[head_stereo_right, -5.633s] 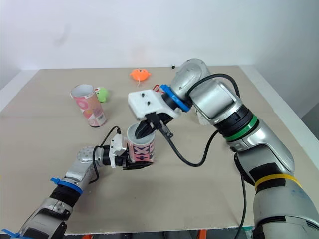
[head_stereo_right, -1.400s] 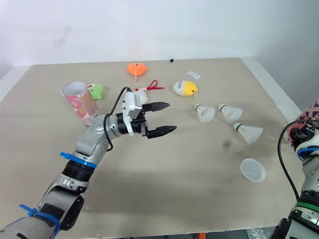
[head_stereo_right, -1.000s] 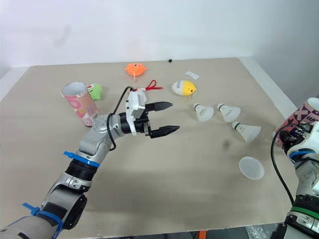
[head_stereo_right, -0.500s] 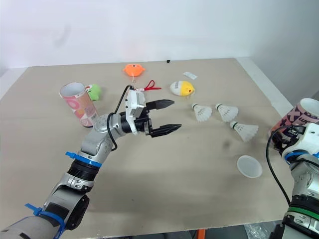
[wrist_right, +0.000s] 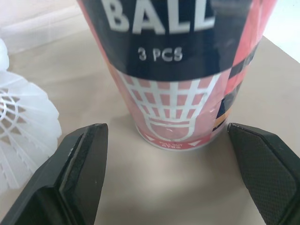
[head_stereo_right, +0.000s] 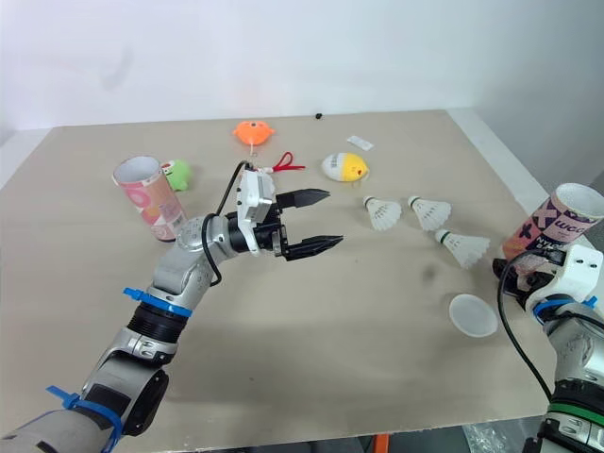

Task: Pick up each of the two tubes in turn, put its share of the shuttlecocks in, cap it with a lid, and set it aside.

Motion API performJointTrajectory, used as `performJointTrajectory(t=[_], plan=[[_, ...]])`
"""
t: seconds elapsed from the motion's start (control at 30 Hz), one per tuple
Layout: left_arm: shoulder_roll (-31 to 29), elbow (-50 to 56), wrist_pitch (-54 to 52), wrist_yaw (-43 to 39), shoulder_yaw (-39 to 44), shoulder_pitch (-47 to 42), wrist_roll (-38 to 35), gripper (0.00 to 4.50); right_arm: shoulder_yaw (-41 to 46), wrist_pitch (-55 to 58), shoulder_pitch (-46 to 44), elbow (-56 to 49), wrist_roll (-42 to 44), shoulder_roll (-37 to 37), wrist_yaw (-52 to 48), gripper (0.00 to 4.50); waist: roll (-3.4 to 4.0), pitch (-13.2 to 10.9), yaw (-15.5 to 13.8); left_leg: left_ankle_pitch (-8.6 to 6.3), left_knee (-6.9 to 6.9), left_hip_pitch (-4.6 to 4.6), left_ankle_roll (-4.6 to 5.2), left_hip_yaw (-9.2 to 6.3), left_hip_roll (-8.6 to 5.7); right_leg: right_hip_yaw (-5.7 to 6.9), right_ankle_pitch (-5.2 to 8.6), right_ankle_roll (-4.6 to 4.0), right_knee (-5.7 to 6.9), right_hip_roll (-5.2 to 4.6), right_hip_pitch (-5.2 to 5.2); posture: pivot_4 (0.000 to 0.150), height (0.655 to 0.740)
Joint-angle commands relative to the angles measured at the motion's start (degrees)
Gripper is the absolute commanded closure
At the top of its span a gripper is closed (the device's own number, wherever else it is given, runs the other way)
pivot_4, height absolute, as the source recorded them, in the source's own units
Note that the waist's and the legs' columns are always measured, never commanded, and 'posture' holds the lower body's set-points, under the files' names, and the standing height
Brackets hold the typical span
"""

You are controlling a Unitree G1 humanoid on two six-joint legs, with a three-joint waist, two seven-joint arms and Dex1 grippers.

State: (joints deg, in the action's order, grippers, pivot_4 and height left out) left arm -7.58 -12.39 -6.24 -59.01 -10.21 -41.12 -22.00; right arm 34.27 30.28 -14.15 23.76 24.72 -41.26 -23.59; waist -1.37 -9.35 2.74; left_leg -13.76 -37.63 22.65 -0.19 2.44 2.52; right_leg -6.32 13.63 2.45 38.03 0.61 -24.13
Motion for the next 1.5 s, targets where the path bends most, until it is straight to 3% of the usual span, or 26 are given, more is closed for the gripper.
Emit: performJointTrajectory(t=[0.03,0.3,0.57,0.7,0.8,0.87,0.97,1.1,1.2,1.33,1.5], plan=[[-0.1,1.5,0.4,-0.2,1.4,-0.7,-0.9,0.0,1.8,1.0,2.4,-2.1,0.5,-2.3,-1.1,0.14,0.0,0.0,0.0,0.0,0.0,0.0,0.0,0.0,0.0,0.0,0.0,0.0,0.0,0.0,0.0,0.15,0.74],[-3.1,3.6,-2.3,-0.8,1.5,0.8,-1.1,0.0,5.4,3.8,9.7,-7.8,3.4,-6.6,-6.7,0.14,0.03,0.0,-0.1,0.0,0.0,0.06,0.0,-0.03,-0.08,-0.05,0.05,0.08,-0.02,-0.02,0.0,0.15,0.74],[-9.3,14.3,-9.6,0.7,1.8,9.2,-2.7,0.0,9.8,14.4,16.6,-33.5,22.6,-8.0,-23.1,0.14,0.14,0.0,0.2,0.01,0.04,0.0,0.02,-0.09,-0.04,-0.07,0.01,0.06,-0.01,0.03,-0.01,0.15,0.74],[-12.8,24.2,-15.8,4.8,4.3,17.0,-4.9,0.0,1.4,16.6,14.8,-49.6,29.3,-8.7,-25.7,0.14,0.03,-0.1,0.5,0.0,0.05,0.0,0.01,-0.15,0.08,-0.02,0.03,0.03,0.0,0.11,0.0,0.15,0.74],[-14.6,28.0,-18.0,7.7,5.9,20.2,-5.3,0.0,-3.9,16.1,11.8,-52.5,29.1,-8.2,-24.5,0.14,-0.14,-0.1,0.4,0.01,0.03,-0.05,0.01,-0.16,0.13,0.0,-0.01,0.0,-0.01,0.1,0.01,0.15,0.74],[-16.1,32.6,-19.9,12.0,9.9,24.9,-5.6,0.0,-14.7,15.1,6.3,-54.0,25.8,-4.7,-22.2,0.14,-0.27,-0.2,0.0,0.04,-0.02,0.04,-0.01,-0.17,0.08,0.06,-0.01,0.0,-0.01,0.07,-0.01,0.15,0.74],[-17.4,40.5,-21.9,17.9,15.5,33.9,-6.2,0.0,-29.4,12.0,0.5,-52.9,16.9,-0.7,-20.9,0.14,-0.41,-0.1,0.7,0.0,-0.03,0.05,-0.06,-0.14,0.23,-0.07,-0.02,-0.08,-0.02,0.08,-0.13,0.15,0.74],[-17.3,51.2,-23.9,24.0,19.1,47.0,-6.0,0.0,-39.4,6.0,-5.9,-44.9,7.4,4.9,-20.3,0.14,-0.43,-0.2,0.4,-0.02,0.0,0.33,-0.1,-0.21,0.16,0.01,0.14,-0.06,0.0,0.01,-0.32,0.15,0.74],[-15.9,56.2,-22.4,28.3,21.4,54.4,-4.7,0.0,-42.2,2.9,-10.0,-39.7,4.3,8.7,-20.6,0.14,-0.59,-0.2,0.0,-0.07,0.0,0.41,-0.18,-0.23,0.16,0.0,0.14,-0.09,-0.04,-0.14,-0.35,0.15,0.74],[-7.0,60.2,-15.3,38.4,26.8,63.7,-0.5,0.0,-43.4,-1.9,-15.9,-31.1,1.6,14.2,-21.8,0.14,-0.72,-0.2,-0.1,-0.07,-0.03,0.41,-0.18,-0.21,0.09,0.12,0.11,-0.08,-0.06,-0.33,-0.3,0.15,0.74],[-0.8,57.5,-10.9,45.4,30.6,64.3,0.8,0.0,-43.2,-4.8,-17.9,-27.2,-0.7,16.9,-22.2,0.14,-0.81,-0.1,-0.2,-0.03,-0.12,0.41,-0.14,-0.21,0.03,0.21,0.07,-0.1,-0.06,-0.31,-0.23,0.15,0.74]])
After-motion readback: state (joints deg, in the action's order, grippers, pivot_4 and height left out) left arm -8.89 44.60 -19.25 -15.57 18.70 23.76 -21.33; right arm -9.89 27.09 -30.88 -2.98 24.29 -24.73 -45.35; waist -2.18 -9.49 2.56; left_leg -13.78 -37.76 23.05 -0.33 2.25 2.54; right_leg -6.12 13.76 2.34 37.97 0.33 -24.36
